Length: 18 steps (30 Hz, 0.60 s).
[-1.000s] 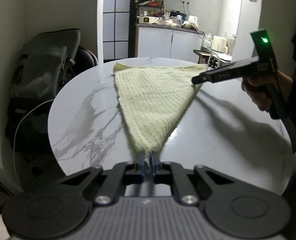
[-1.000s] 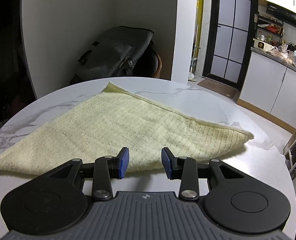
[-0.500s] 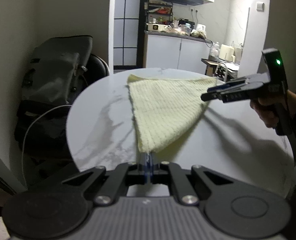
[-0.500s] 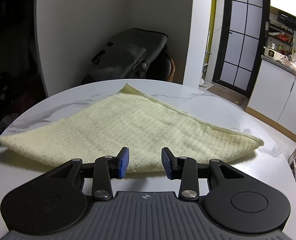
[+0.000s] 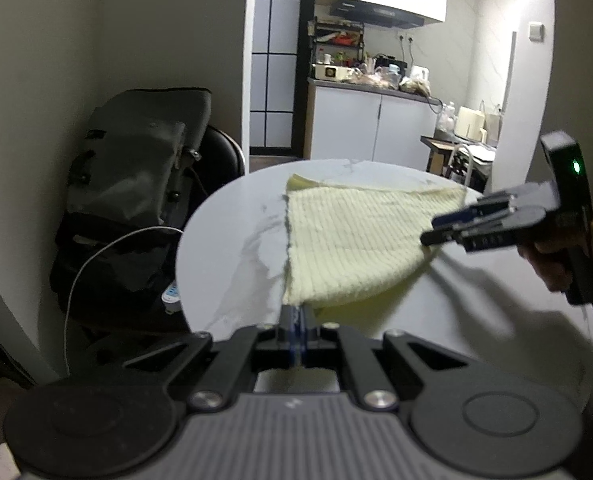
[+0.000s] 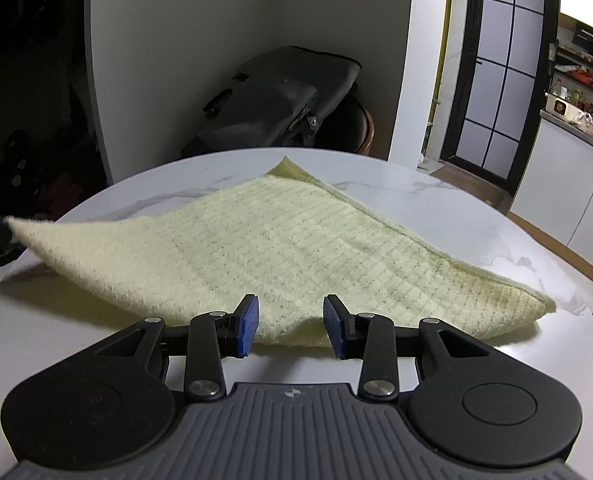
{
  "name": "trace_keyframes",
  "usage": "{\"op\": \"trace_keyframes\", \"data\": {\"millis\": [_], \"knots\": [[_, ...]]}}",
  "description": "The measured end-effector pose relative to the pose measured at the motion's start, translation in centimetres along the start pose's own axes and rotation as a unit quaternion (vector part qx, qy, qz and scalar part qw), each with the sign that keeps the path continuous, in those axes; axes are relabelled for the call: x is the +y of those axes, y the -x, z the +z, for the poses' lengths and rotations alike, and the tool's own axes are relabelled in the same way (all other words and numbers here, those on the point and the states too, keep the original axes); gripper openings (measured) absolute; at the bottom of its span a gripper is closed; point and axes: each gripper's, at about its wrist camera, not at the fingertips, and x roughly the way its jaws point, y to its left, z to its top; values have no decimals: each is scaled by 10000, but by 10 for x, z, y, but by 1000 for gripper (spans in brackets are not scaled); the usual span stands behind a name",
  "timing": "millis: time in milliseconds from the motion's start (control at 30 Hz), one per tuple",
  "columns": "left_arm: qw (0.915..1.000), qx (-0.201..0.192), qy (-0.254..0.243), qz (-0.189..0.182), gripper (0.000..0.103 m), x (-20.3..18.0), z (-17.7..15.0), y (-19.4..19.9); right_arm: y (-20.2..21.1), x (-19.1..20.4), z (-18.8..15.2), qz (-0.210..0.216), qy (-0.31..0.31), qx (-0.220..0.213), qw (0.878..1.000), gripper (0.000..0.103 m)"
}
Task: Fold towel
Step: 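Grasp the triangle's tip with the left gripper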
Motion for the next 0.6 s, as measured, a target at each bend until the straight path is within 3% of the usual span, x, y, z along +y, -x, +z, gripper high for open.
{"op": "trace_keyframes", "data": {"millis": [600], "knots": [[9969, -627, 316, -366, 2, 14, 38, 6, -1, 26, -8, -261, -344, 14, 9991, 40]]}}
